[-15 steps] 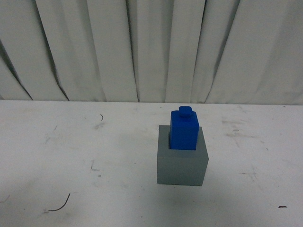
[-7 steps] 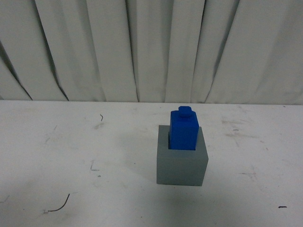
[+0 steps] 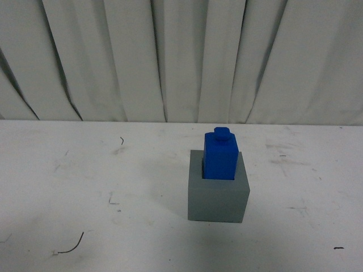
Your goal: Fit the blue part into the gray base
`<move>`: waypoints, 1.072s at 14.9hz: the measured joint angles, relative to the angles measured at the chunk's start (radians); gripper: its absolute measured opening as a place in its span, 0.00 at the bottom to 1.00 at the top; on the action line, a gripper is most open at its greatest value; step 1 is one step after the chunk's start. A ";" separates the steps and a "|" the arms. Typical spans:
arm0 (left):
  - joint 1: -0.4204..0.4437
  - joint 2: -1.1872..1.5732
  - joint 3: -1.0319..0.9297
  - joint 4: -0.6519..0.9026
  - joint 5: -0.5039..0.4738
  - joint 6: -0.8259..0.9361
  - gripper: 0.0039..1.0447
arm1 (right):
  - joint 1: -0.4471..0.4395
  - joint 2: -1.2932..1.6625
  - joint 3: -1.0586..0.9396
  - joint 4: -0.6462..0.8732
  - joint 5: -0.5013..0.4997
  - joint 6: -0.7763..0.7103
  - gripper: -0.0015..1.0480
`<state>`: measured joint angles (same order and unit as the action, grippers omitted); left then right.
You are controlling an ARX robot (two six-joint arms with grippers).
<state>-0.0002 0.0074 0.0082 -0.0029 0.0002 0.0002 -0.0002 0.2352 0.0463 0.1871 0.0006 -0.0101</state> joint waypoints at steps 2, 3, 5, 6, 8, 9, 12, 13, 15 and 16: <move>0.000 0.000 0.000 0.000 0.000 0.000 0.94 | 0.000 -0.135 -0.032 -0.132 0.000 0.002 0.02; 0.000 0.000 0.000 0.000 -0.001 0.000 0.94 | 0.000 -0.220 -0.032 -0.190 0.000 0.002 0.02; 0.000 0.000 0.000 0.001 0.000 0.000 0.94 | 0.000 -0.232 -0.032 -0.187 0.000 0.002 0.02; 0.000 0.000 0.000 0.001 -0.001 0.000 0.94 | 0.000 -0.230 -0.032 -0.198 0.000 0.003 0.02; 0.000 0.000 0.000 0.000 0.000 0.000 0.94 | 0.000 -0.232 -0.032 -0.192 0.000 0.002 0.02; 0.000 0.000 0.000 0.000 0.000 0.000 0.94 | 0.000 -0.232 -0.032 -0.191 0.000 0.002 0.02; 0.000 0.000 0.000 0.000 0.000 0.000 0.94 | 0.000 -0.232 -0.032 -0.191 0.000 0.002 0.32; 0.000 0.000 0.000 0.000 0.000 0.000 0.94 | 0.000 -0.232 -0.032 -0.191 0.000 0.002 0.39; 0.000 0.000 0.000 0.000 0.000 0.000 0.94 | 0.000 -0.232 -0.032 -0.191 0.000 0.002 0.67; 0.000 0.000 0.000 0.000 0.000 0.000 0.94 | 0.000 -0.232 -0.032 -0.191 0.000 0.002 0.79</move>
<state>-0.0002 0.0074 0.0082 -0.0029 -0.0002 0.0002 -0.0002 0.0036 0.0139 -0.0036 0.0006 -0.0078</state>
